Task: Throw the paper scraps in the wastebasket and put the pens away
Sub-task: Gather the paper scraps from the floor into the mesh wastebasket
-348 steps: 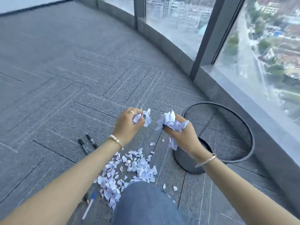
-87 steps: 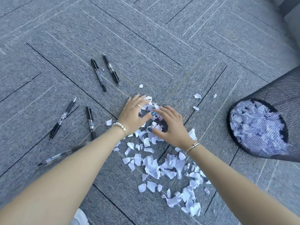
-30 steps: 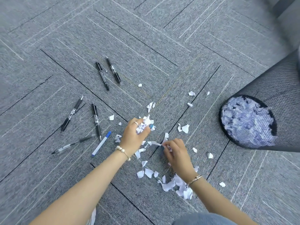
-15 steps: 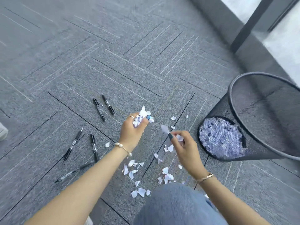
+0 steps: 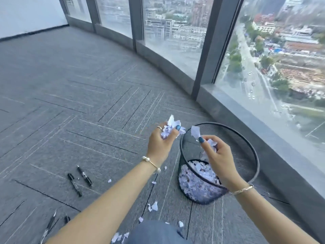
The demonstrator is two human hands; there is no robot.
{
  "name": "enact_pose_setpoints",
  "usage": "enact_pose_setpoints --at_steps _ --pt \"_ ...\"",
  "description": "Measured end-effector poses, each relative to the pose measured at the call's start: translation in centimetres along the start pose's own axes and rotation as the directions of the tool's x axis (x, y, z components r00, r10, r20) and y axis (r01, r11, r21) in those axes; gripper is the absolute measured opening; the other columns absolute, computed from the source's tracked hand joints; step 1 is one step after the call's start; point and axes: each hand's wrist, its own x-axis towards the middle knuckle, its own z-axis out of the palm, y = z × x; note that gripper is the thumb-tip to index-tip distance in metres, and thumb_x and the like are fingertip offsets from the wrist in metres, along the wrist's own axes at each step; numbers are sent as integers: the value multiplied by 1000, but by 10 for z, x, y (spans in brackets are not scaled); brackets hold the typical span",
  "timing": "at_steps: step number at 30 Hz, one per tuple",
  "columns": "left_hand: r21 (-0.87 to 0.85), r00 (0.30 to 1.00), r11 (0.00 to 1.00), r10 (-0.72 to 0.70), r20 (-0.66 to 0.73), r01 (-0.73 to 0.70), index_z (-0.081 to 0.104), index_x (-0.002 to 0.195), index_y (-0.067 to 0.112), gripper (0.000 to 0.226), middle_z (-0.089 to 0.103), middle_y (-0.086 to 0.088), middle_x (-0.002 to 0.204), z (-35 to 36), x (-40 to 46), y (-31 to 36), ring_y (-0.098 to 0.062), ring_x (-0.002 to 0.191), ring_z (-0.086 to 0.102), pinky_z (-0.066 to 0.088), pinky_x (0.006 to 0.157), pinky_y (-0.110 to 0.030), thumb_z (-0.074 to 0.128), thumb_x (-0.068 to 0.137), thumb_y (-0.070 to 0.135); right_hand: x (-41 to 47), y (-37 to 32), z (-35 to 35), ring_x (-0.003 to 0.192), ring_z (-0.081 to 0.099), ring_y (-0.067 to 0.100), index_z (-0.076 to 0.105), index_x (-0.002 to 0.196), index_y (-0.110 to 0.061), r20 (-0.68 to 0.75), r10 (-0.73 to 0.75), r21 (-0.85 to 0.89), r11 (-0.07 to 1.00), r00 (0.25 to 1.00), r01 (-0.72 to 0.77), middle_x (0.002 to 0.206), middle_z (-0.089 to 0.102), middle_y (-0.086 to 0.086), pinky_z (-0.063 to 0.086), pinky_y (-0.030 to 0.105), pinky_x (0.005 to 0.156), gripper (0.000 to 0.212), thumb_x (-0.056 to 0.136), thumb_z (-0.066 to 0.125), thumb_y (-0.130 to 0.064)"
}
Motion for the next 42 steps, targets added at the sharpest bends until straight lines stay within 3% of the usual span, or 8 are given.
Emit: enact_pose_setpoints --at_steps 4,7,11,17,20,29,36,42 --pt "-1 995 999 -52 80 53 42 64 28 27 42 16 33 60 9 -8 -1 33 36 26 40 -17 62 84 27 11 24 -46 59 42 16 63 83 -31 -94 62 -37 997 994 -65 63 56 14 34 30 57 15 81 58 -45" --pt "-15 990 998 -65 127 67 59 76 19 24 63 9 66 96 13 -16 -14 61 58 47 60 -31 66 75 42 16 44 -68 48 39 3 63 81 -28 -130 106 -47 992 986 -113 58 52 -9 35 15 49 11 85 59 -37" --pt "51 982 996 -83 169 75 61 105 9 41 64 3 93 122 17 -33 -15 86 61 48 77 -29 68 76 37 20 71 -80 40 33 0 65 94 -21 -118 198 -24 979 973 -202 57 49 -9 29 11 41 14 86 60 -32" --pt "25 952 996 -93 291 89 43 129 26 65 60 5 105 124 15 -54 1 95 56 50 77 -16 73 73 15 17 92 -78 80 60 9 59 106 -33 -122 173 12 985 977 -172 102 62 -12 50 25 72 31 78 69 -24" --pt "-8 951 995 -93 296 100 35 134 25 77 58 -4 113 124 16 -54 -9 106 55 48 81 -19 76 70 15 17 92 -78 95 60 5 57 109 -29 -130 138 -40 989 982 -144 108 60 -14 50 21 77 36 76 72 -26" --pt "138 952 990 -55 302 14 59 106 30 44 46 10 123 123 12 -59 -6 120 41 31 101 -28 74 67 41 14 96 -75 97 58 2 65 96 -23 -144 72 -193 976 987 -100 97 65 -15 43 18 85 24 75 73 -32" --pt "110 942 993 -67 328 32 55 104 28 32 51 10 124 122 10 -57 -9 119 42 29 103 -27 69 76 25 13 97 -74 89 62 17 60 71 -22 -181 97 -157 979 979 -126 94 61 -17 52 35 78 20 70 77 -33" --pt "100 929 994 -81 362 47 62 87 19 8 48 4 133 123 12 -58 -7 121 41 25 101 -22 59 84 12 12 95 -75 86 59 3 64 84 -25 -202 14 -182 982 979 -52 98 59 -8 49 10 69 16 73 75 -26"
